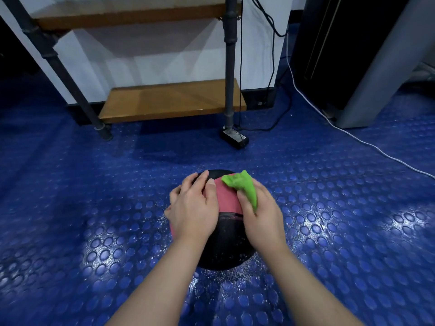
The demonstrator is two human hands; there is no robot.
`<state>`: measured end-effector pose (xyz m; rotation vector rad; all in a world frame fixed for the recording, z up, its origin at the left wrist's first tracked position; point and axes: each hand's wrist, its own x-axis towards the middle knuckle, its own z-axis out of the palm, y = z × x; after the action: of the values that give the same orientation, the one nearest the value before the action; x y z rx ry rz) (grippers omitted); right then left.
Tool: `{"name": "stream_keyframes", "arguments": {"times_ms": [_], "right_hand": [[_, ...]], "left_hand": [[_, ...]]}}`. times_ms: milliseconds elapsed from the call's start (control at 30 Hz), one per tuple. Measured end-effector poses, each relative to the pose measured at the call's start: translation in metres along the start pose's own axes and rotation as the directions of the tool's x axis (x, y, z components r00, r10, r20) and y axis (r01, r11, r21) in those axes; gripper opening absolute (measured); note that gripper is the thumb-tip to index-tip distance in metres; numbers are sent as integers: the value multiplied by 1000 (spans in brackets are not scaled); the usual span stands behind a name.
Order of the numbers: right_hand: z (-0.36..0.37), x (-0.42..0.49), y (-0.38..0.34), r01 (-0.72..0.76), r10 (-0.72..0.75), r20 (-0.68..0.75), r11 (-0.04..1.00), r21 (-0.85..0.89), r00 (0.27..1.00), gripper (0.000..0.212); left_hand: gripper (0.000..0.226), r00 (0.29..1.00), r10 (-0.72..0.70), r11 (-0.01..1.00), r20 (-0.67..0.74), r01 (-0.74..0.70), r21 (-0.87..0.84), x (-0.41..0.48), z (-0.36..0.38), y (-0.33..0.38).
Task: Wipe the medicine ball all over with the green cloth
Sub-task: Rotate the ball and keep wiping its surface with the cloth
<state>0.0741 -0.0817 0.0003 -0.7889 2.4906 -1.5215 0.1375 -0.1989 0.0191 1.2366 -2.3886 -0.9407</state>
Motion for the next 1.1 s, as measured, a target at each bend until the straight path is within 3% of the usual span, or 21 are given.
{"name": "stream_keyframes", "arguments": {"times_ms": [167, 300, 467, 533, 633, 700, 767, 833, 900, 967, 1033, 1067, 1100], "right_hand": [[-7, 35, -4, -46, 63, 192, 995, -89, 979, 37], [-7, 58, -8, -161, 204, 257, 970, -181, 945, 34], [2, 62, -21, -133, 268, 284, 900, -416, 921, 35], [5, 59, -29, -87, 230, 257, 878, -470, 939, 40], [8, 57, -30, -49, 175, 249, 896, -441, 953, 38], [6, 58, -25, -63, 161, 238, 926, -373, 958, 36], [-1, 59, -13, -125, 158, 130, 965, -231, 979, 34], [-11, 58, 1, -283, 286, -19, 954, 102, 958, 27], [-26, 50, 11, -402, 487, -67, 785, 472, 871, 24], [-39, 35, 17, -417, 575, 2, 591, 691, 818, 27], [-43, 12, 16, -430, 593, 116, 422, 798, 797, 39], [-40, 0, 11, -449, 606, 141, 393, 803, 783, 41], [-33, -11, 6, -484, 628, 132, 431, 761, 767, 42]], "left_hand": [[51, 992, 1, 998, 123, -9, 68, -2, -19, -10], [63, 983, 33, 968, 179, -76, 238, -6, -35, -18], [80, 984, 148, 872, 96, -176, 457, -25, -38, -31], [75, 974, 223, 902, 43, -223, 369, -24, -34, -35], [54, 898, 432, 888, 76, -439, 138, -24, -19, -37], [53, 867, 484, 861, 116, -496, 111, -22, -11, -34], [55, 882, 459, 864, 106, -471, 180, -19, -6, -31], [60, 900, 425, 875, 95, -435, 214, -16, -3, -27], [62, 918, 391, 892, 63, -395, 218, -16, 1, -21], [62, 931, 364, 907, 18, -359, 222, -21, 5, -17], [60, 937, 349, 914, -34, -332, 231, -25, 9, -16], [59, 938, 341, 919, -57, -320, 229, -26, 10, -16], [58, 939, 335, 924, -78, -311, 223, -25, 11, -16]]}}
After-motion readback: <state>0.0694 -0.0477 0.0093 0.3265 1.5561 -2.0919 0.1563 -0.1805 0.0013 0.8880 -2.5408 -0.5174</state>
